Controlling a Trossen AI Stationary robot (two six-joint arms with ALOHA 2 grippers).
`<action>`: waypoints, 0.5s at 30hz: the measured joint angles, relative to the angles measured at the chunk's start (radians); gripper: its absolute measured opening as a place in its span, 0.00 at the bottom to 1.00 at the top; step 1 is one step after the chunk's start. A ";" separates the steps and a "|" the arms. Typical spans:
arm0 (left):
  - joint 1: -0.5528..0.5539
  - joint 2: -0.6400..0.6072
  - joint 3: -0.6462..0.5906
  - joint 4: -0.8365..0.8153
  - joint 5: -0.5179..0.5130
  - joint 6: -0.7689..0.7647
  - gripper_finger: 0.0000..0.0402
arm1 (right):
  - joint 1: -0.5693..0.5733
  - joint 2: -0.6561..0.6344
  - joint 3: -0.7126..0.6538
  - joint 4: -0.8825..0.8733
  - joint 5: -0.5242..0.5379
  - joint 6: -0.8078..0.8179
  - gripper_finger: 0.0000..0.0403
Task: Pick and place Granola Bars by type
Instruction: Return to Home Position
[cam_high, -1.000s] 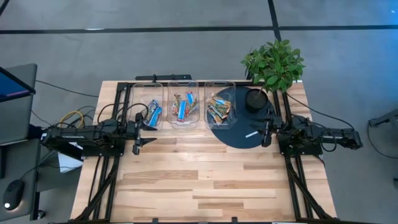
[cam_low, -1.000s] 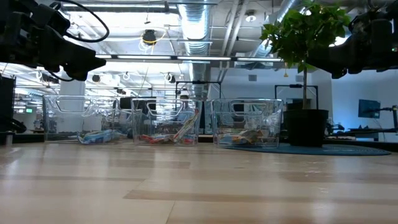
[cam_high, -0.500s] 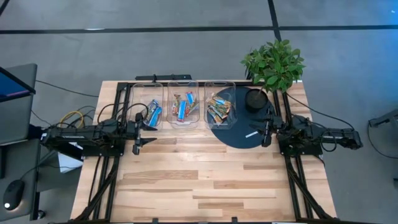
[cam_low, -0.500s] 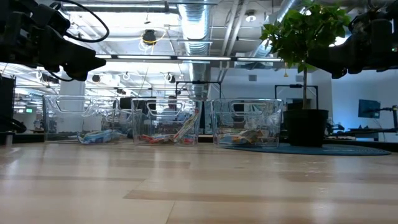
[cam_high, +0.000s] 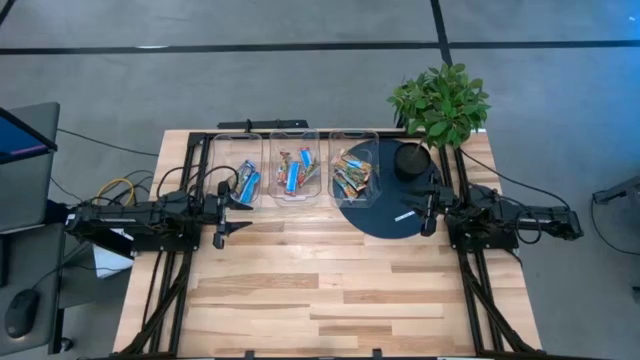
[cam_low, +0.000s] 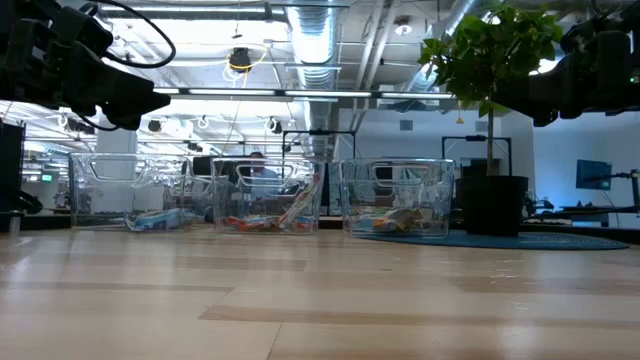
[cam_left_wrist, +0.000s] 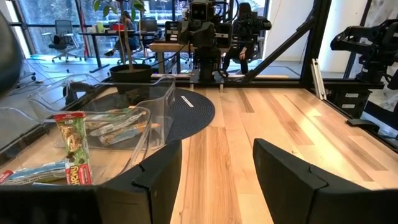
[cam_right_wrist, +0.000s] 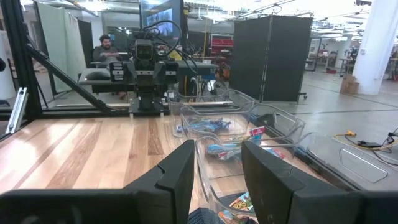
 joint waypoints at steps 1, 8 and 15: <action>0.000 0.000 0.000 0.000 0.000 0.001 0.48 | 0.000 0.000 0.000 0.000 0.000 0.000 0.31; 0.000 0.000 0.000 0.000 0.000 0.000 0.48 | 0.000 0.000 0.000 0.000 0.000 0.000 0.31; 0.000 0.000 0.000 0.000 0.000 0.000 0.48 | 0.000 0.000 0.000 0.000 0.000 0.000 0.31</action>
